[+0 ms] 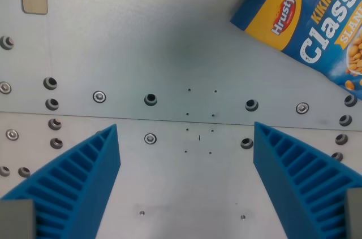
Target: Rotate around base negative z
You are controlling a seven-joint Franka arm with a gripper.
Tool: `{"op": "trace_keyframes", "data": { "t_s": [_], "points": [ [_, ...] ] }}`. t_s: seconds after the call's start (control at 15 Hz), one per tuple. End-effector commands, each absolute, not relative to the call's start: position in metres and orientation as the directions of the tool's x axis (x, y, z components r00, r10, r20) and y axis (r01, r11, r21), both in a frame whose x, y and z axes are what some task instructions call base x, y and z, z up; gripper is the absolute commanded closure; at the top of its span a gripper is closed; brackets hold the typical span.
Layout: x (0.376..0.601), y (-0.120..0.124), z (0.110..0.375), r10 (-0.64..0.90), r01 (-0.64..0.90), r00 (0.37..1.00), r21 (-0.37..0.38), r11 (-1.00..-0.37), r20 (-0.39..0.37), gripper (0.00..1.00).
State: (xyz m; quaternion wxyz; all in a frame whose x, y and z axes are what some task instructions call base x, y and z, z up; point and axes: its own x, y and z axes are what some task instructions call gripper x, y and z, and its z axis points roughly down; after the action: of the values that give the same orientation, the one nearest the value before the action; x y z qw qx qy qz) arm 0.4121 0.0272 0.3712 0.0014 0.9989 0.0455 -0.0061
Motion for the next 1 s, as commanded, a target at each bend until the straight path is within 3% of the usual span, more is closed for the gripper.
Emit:
{"op": "trace_keyframes", "data": {
  "t_s": [0.07, 1.0],
  "points": [
    [0.4116, 0.0272, 0.3740, -0.046, -0.046, 0.999, 0.001, -0.999, -0.006, 0.00],
    [0.4116, 0.0272, 0.3740, -0.231, -0.231, 0.973, 0.000, -0.973, -0.007, 0.00]
  ]
}}
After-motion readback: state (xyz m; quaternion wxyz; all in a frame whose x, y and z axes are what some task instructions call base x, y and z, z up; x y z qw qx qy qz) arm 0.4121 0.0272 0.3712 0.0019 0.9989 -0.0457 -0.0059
